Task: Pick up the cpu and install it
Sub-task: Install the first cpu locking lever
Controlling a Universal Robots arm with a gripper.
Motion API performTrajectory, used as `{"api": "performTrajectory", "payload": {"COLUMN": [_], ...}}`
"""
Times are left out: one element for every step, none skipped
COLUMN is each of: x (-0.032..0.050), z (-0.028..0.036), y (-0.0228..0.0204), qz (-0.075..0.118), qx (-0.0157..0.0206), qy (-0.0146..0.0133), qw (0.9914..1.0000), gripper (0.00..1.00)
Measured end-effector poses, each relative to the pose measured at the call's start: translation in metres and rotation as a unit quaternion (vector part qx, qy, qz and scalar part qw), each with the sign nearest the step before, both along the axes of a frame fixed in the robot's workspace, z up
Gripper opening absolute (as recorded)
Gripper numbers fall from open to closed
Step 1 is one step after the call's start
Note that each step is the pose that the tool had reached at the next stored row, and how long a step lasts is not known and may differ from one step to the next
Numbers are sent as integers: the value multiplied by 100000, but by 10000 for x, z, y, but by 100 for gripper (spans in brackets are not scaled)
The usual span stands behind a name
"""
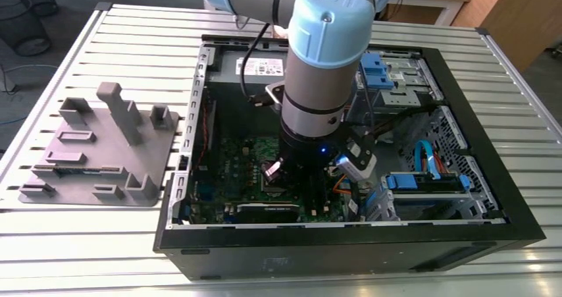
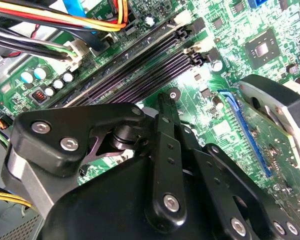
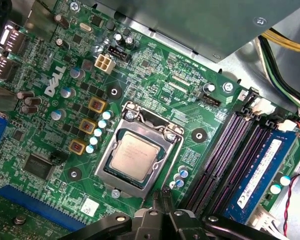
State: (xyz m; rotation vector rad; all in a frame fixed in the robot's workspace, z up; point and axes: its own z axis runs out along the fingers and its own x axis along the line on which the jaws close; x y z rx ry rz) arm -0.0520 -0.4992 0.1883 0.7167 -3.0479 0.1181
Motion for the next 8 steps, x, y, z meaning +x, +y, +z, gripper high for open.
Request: {"api": "performTrajectory", "payload": {"x": [0,1,1,2,2,3,6,8], "z": [0,0,0,0,0,0,-1,-1], "y": [0,0,0,0,0,0,0,0], "qz": [-2,1,5,2,3,3,7,7], "qx": [0,0,0,-1,-2,-1,-1,-4], "qy": [2,2,1,2,3,3,4,3], "qw": [100000,100000,100000,100000,100000,100000,100000,100000], "gripper": [11,11,11,11,11,11,11,11]}}
